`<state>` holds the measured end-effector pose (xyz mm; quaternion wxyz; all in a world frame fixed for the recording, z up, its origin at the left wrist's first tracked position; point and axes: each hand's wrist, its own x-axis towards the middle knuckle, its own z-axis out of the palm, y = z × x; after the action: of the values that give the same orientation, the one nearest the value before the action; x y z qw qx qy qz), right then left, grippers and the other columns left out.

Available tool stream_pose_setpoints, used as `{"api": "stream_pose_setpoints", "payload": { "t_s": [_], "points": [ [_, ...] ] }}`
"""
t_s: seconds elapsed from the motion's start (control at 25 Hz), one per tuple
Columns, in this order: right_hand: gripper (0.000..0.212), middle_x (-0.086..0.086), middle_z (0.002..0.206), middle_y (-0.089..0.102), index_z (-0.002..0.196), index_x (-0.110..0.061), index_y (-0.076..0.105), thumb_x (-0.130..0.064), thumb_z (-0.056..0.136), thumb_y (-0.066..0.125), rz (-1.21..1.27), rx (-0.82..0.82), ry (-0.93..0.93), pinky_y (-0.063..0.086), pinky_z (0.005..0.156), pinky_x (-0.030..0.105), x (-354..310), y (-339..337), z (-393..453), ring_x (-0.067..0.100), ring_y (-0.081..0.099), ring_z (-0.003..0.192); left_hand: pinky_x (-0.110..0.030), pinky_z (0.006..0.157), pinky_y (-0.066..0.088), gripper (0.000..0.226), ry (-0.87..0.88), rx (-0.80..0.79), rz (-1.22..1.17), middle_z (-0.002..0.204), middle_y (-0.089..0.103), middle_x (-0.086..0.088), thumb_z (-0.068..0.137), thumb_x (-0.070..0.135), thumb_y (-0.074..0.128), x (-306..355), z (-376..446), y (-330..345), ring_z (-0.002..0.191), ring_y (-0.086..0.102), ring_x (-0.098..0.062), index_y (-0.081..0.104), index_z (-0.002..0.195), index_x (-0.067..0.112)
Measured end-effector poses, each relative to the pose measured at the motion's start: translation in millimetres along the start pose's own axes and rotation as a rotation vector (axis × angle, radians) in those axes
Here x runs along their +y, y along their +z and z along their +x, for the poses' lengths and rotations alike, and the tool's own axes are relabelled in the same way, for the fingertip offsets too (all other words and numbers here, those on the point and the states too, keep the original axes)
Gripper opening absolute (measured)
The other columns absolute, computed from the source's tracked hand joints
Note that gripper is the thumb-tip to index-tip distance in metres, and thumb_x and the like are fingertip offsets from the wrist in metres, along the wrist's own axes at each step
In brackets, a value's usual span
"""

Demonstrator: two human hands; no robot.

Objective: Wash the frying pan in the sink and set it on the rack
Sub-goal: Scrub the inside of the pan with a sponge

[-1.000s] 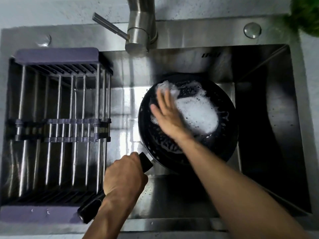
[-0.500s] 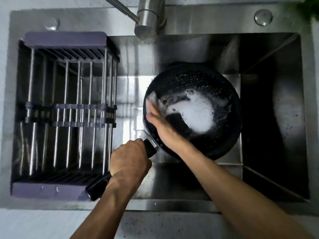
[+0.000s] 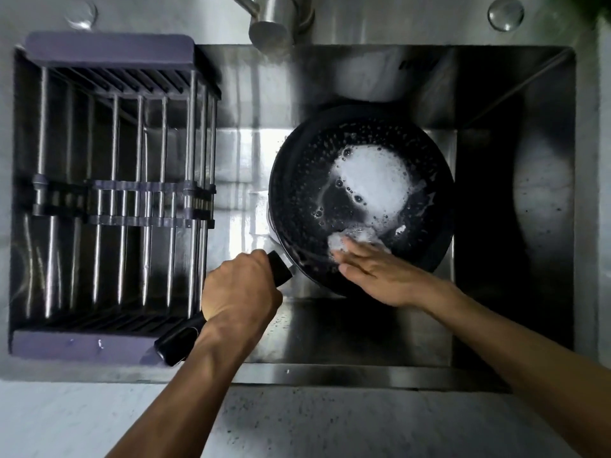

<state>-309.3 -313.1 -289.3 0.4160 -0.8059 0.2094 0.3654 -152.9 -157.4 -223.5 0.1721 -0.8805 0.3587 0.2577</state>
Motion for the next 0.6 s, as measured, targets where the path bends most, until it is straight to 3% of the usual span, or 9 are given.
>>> {"api": "stream_pose_setpoints", "payload": {
  "t_s": [0.16,0.28,0.36,0.4,0.48,0.52,0.6],
  "points": [
    [0.058,-0.017,0.161,-0.020,0.156,-0.044,0.004,-0.058,0.103,0.023,0.148,0.163,-0.133,-0.013,0.117,0.035,-37,-31,60,0.005,-0.021,0.144,-0.029,0.058,0.035,0.029,-0.007,-0.024,-0.027,0.087,0.066,-0.001,0.073,0.027,0.064,2,0,0,0.077,0.063,-0.024,0.058,0.100,0.022],
    [0.056,-0.011,0.163,-0.021,0.156,-0.045,0.007,-0.057,0.103,0.022,0.010,0.314,0.133,-0.002,0.123,0.051,18,-60,54,0.015,-0.017,0.150,-0.028,0.058,0.036,0.030,-0.008,-0.028,-0.035,0.089,0.066,-0.001,0.073,0.029,0.064,1,1,0,0.080,0.064,-0.024,0.058,0.101,0.021],
    [0.055,-0.010,0.164,-0.018,0.155,-0.043,0.017,-0.057,0.103,0.025,-0.036,0.245,0.219,-0.004,0.121,0.045,38,-34,16,0.022,-0.013,0.152,-0.028,0.059,0.037,0.030,0.003,-0.037,-0.026,0.090,0.066,-0.002,0.075,0.028,0.063,2,1,-3,0.082,0.064,-0.024,0.058,0.103,0.020],
    [0.054,-0.013,0.163,-0.019,0.154,-0.043,0.021,-0.057,0.102,0.026,-0.013,0.167,0.137,-0.008,0.117,0.037,25,-12,11,0.020,-0.016,0.151,-0.028,0.060,0.037,0.030,0.001,-0.049,-0.024,0.092,0.066,-0.002,0.076,0.027,0.063,1,-1,-3,0.083,0.065,-0.024,0.057,0.105,0.020],
    [0.053,-0.025,0.154,-0.023,0.155,-0.042,0.019,-0.056,0.103,0.023,0.105,0.117,-0.115,-0.022,0.108,0.025,-13,-4,35,0.001,-0.030,0.141,-0.028,0.060,0.037,0.031,0.004,-0.057,-0.037,0.092,0.066,-0.002,0.076,0.026,0.063,1,-2,-4,0.083,0.065,-0.024,0.057,0.106,0.020],
    [0.053,-0.027,0.152,-0.024,0.155,-0.041,0.016,-0.055,0.104,0.020,0.132,0.138,-0.139,-0.026,0.106,0.023,-22,-23,51,-0.005,-0.034,0.136,-0.028,0.059,0.037,0.031,0.003,-0.054,-0.042,0.090,0.066,-0.002,0.075,0.025,0.062,2,0,-4,0.080,0.064,-0.024,0.057,0.105,0.020],
    [0.053,-0.019,0.159,-0.023,0.156,-0.042,0.013,-0.056,0.104,0.019,0.085,0.232,0.030,-0.019,0.112,0.034,-2,-70,61,0.006,-0.027,0.144,-0.028,0.058,0.037,0.030,-0.005,-0.049,-0.050,0.088,0.066,-0.001,0.074,0.024,0.062,2,1,-2,0.072,0.060,-0.023,0.058,0.104,0.020]
  ]
}}
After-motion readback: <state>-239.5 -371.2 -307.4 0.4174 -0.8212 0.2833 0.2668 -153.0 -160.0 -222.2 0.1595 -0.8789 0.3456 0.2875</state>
